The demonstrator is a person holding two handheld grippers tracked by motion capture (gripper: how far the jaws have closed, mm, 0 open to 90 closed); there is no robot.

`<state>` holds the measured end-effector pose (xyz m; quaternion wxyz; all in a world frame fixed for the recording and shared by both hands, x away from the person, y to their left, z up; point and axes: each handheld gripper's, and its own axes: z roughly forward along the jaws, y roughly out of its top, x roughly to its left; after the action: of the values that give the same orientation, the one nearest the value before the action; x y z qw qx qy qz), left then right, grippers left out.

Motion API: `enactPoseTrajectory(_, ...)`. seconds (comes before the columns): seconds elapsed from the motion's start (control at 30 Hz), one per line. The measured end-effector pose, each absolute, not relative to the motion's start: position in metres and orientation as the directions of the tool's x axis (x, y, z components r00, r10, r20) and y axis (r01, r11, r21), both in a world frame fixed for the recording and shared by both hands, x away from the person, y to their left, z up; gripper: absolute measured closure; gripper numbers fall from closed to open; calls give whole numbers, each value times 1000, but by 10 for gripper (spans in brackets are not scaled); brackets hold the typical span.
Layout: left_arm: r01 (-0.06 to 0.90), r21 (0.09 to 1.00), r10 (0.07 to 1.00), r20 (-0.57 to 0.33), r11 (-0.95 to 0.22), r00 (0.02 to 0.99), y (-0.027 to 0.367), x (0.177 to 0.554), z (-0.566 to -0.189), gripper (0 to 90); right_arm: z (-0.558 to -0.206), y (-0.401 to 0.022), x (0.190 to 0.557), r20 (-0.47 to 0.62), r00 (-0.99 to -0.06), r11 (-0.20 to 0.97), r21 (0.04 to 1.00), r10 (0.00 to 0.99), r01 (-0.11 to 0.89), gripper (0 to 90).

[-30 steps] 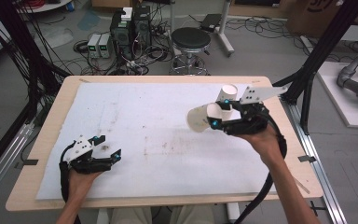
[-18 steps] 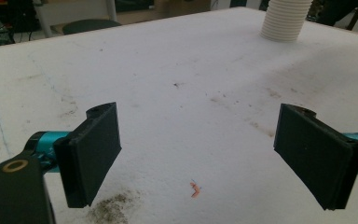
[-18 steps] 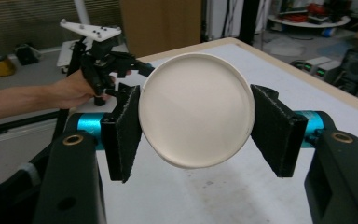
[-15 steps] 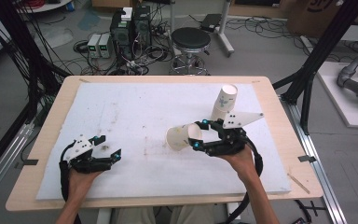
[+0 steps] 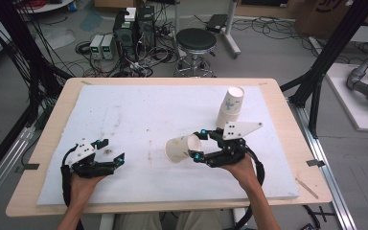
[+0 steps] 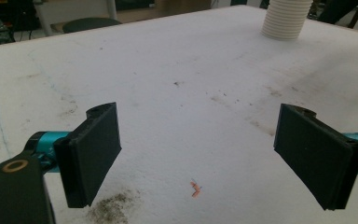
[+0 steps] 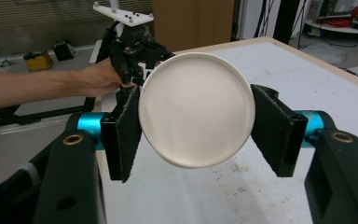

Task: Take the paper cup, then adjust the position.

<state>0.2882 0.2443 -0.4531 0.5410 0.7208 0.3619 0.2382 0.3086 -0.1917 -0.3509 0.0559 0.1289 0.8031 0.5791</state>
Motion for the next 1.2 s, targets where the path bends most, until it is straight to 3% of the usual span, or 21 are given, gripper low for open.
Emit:
enactPoseTrajectory(0.67, 267, 954, 766, -68, -139, 639, 247, 289, -452, 144, -353, -195, 316, 67, -957, 298, 942, 282, 154, 384)
enactPoseTrajectory(0.83, 247, 956, 723, -57, -160, 688, 246, 291, -440, 144, -354, -194, 318, 70, -959, 302, 941, 273, 155, 384)
enactPoseTrajectory(1.07, 159, 971, 518, -44, -181, 855, 241, 296, -400, 144, -353, -194, 318, 68, -964, 298, 943, 259, 147, 383)
enactPoseTrajectory(1.2, 136, 964, 442, -22, -228, 897, 236, 302, -384, 143, -354, -193, 319, 72, -966, 300, 943, 247, 147, 384)
